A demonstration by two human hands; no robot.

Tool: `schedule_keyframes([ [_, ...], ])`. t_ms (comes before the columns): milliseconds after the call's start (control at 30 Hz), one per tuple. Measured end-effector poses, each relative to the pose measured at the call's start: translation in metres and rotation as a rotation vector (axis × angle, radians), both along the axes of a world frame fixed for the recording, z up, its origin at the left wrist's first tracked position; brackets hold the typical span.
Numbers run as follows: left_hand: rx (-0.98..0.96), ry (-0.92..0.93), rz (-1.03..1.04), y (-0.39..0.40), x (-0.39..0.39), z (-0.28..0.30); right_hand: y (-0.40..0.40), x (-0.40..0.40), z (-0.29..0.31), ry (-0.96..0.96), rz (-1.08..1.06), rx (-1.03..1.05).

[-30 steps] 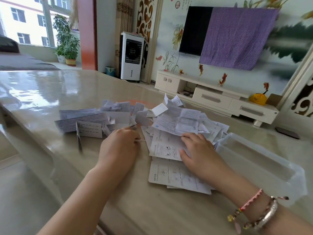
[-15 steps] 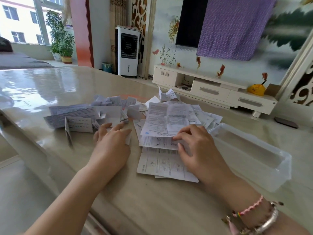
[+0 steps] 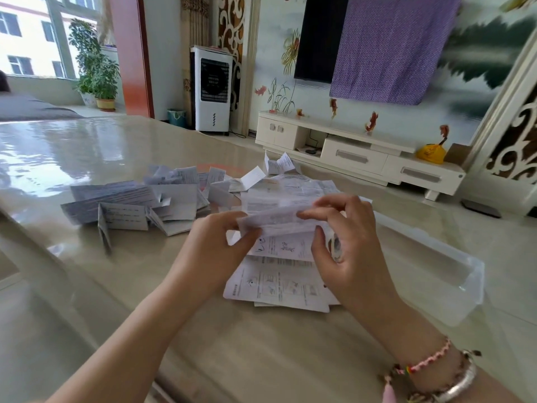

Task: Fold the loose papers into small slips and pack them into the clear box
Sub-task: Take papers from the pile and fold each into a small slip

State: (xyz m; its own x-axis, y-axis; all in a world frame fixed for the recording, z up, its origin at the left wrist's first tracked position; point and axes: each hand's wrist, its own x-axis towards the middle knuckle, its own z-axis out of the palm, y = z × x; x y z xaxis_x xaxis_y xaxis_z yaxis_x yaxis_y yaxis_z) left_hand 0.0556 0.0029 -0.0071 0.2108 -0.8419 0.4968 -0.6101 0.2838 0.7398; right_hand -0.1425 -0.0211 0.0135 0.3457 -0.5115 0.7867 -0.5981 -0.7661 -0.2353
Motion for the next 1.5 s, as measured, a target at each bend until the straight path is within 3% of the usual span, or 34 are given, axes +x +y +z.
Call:
schedule_keyframes([
  [233, 0.143, 0.504, -0.194, 0.002, -0.009, 0.012, -0.003, 0.000, -0.006, 0.161, 0.018, 0.130],
  [367, 0.279, 0.564, -0.161, 0.006, -0.010, 0.012, -0.005, 0.002, -0.015, 0.333, 0.053, 0.278],
  [400, 0.306, 0.521, -0.124, 0.006, -0.009, 0.009, -0.005, 0.002, -0.016, 0.366, 0.060, 0.297],
  [533, 0.300, 0.061, 0.104, 0.004, -0.010, 0.000, -0.006, 0.002, -0.020, 0.431, 0.076, 0.392],
  [767, 0.292, -0.460, 0.188, 0.011, -0.015, -0.006, -0.001, 0.001, -0.018, 0.540, 0.067, 0.445],
  [933, 0.291, -0.587, 0.104, 0.009, -0.015, -0.011, -0.001, 0.002, -0.019, 0.572, 0.033, 0.409],
  [1067, 0.313, -0.569, 0.000, 0.009, -0.013, -0.019, -0.002, 0.002, -0.018, 0.567, -0.015, 0.435],
  [1267, 0.268, -0.553, -0.041, 0.014, -0.009, -0.016, -0.016, -0.001, -0.017, 0.286, -0.215, 0.555],
  [1500, 0.290, -0.486, -0.141, 0.016, -0.007, -0.018, -0.022, 0.006, -0.023, 0.012, -0.186, 0.749],
])
